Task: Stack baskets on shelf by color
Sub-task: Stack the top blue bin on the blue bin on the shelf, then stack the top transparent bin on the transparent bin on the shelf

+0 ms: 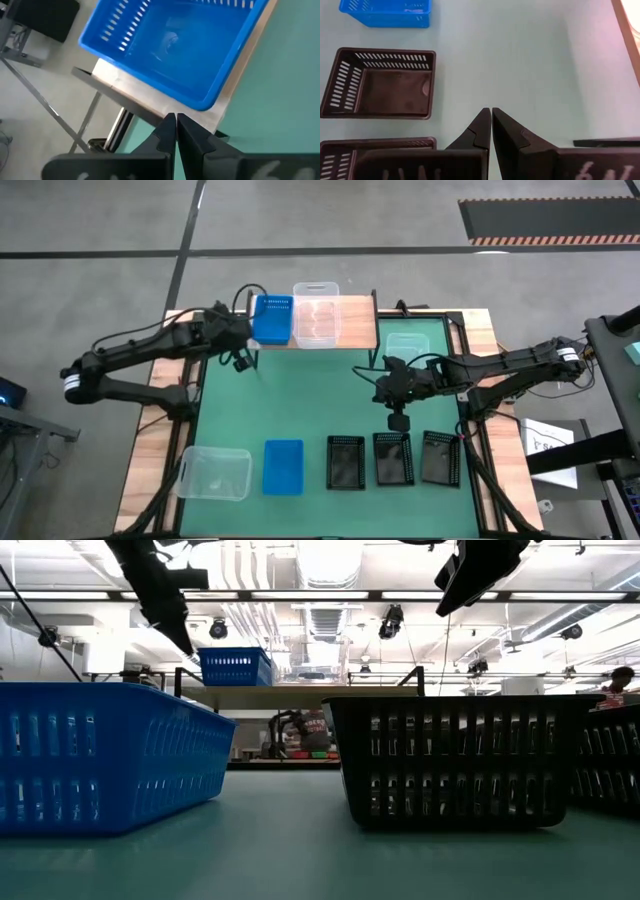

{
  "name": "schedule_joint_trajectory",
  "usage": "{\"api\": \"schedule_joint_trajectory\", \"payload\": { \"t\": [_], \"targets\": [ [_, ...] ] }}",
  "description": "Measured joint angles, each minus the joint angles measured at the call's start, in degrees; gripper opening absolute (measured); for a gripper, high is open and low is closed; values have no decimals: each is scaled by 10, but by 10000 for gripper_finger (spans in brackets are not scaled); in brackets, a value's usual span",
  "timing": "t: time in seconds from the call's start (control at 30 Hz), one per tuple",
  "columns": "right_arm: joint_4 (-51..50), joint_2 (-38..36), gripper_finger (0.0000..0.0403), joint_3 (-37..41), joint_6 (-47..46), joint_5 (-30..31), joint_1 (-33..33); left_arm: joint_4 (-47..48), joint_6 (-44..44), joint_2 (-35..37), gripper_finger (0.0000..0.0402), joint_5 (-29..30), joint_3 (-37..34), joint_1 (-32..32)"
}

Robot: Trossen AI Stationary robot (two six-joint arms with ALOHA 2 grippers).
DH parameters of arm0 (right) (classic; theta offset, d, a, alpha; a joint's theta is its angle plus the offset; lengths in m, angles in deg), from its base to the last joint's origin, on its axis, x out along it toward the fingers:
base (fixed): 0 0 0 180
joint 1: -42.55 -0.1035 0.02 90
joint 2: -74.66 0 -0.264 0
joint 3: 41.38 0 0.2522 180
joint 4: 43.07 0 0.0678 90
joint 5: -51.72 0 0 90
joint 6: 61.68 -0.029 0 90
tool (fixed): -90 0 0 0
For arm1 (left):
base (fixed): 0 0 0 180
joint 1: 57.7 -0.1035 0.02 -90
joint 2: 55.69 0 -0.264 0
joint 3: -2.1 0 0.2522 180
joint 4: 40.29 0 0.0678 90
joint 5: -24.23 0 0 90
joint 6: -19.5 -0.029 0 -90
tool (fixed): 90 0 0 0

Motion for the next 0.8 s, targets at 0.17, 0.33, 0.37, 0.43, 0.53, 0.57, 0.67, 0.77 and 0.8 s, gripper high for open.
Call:
{"api": "schedule_joint_trajectory", "payload": {
  "t": [0.17, 0.33, 0.37, 0.43, 0.53, 0.57, 0.67, 0.77, 0.8],
  "targets": [
    [0, 0, 9, 0, 8, 0, 0, -5, -1, -17, 0, -14, 0, 0],
    [0, 0, 9, 0, 11, 0, 0, -24, -1, -21, 0, -40, 0, 0],
    [0, 0, 9, 0, 10, 0, 0, -24, -2, -21, 0, -41, 0, 0],
    [0, 0, 9, 0, 10, 0, 0, -22, -1, -21, 0, -42, 0, 0],
    [-1, 0, 9, 1, 10, 0, 0, -21, 2, -16, 0, -42, -1, 0],
    [-2, 0, 9, 1, 7, 0, 0, -17, 7, -13, 0, -42, -1, 0],
    [-12, 0, 9, 1, -7, 0, 0, 2, 30, -1, 0, -42, -1, 1],
    [-45, 0, 9, 1, -40, 0, 0, 11, 63, 18, 0, -52, -2, 8],
    [-57, 0, 9, 1, -50, 1, 0, 13, 74, 25, 0, -59, -2, 12]
  ]
}}
